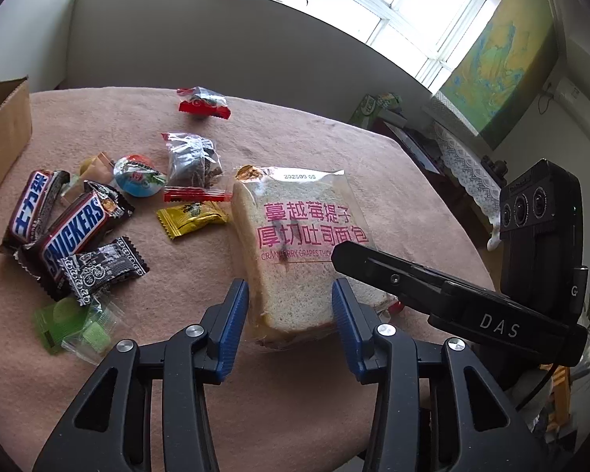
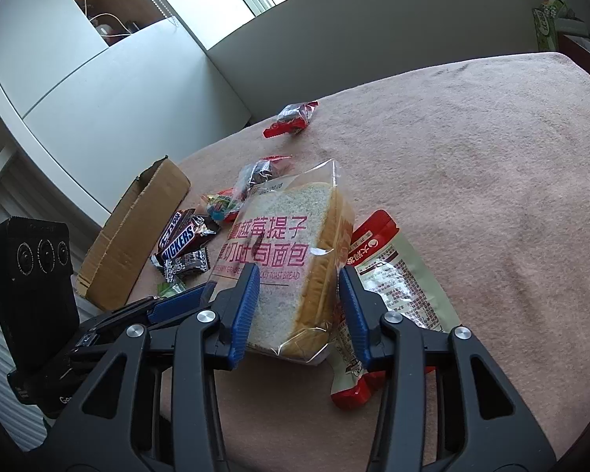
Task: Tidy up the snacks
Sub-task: 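Move the right tool to the bagged bread loaf and close on it, then carry the bread loaf into the cardboard box and open the right tool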
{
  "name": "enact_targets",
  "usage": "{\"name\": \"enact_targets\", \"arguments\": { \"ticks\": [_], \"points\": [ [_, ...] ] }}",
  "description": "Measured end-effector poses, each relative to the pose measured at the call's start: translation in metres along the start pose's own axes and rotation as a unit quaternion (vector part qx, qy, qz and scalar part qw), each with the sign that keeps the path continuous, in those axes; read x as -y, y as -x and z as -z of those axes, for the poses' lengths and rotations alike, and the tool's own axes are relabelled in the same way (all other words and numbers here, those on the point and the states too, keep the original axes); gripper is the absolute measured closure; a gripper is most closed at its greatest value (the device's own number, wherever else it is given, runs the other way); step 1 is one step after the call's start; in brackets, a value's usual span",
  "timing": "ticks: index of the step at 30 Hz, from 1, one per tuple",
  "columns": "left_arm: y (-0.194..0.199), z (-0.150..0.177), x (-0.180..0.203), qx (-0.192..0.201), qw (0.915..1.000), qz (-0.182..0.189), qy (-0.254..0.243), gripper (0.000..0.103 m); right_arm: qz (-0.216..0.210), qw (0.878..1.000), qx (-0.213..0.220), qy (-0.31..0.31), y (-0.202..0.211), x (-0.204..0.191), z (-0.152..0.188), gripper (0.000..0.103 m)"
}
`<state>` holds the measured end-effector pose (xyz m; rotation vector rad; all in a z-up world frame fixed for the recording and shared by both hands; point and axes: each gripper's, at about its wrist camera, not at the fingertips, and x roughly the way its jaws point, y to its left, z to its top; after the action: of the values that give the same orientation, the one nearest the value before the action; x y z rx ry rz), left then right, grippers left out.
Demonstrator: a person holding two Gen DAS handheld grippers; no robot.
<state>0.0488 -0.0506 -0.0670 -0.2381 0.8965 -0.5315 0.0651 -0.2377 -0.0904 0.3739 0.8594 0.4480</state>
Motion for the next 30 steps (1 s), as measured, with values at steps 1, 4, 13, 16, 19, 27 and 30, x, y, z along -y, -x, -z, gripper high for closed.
{"name": "enact_targets", "arguments": {
  "ticks": [1, 4, 13, 16, 19, 27, 30],
  "points": [
    [0.0, 0.0, 0.001, 0.0, 1.0, 0.001, -0.001, 0.061, -0.001, 1.0, -0.001, 0.0, 0.0, 0.0, 0.0, 0.06],
    [0.002, 0.0, 0.004, 0.001, 1.0, -0.001, -0.006, 0.062, -0.003, 1.0, 0.0, -0.003, 0.0, -0.001, 0.0, 0.061],
    [0.017, 0.003, 0.02, 0.033, 0.9978, -0.029, -0.049, 0.063, -0.007, 1.0, 0.026, 0.013, 0.011, -0.018, 0.0, 0.062],
    [0.026, 0.0, 0.016, 0.045, 0.9975, -0.03, -0.047, 0.063, -0.011, 0.999, 0.032, 0.021, 0.012, -0.03, -0.002, 0.062],
    [0.038, 0.0, 0.01, 0.06, 0.9964, -0.038, -0.046, 0.063, -0.018, 0.999, 0.034, 0.035, 0.01, -0.046, -0.007, 0.062],
    [0.082, -0.004, -0.017, 0.113, 0.9906, -0.072, -0.031, 0.063, -0.046, 0.995, 0.036, 0.086, -0.005, -0.109, -0.021, 0.062],
    [0.099, -0.003, -0.033, 0.133, 0.9872, -0.086, -0.021, 0.063, -0.058, 0.992, 0.032, 0.104, -0.015, -0.132, -0.023, 0.062]
  ]
}}
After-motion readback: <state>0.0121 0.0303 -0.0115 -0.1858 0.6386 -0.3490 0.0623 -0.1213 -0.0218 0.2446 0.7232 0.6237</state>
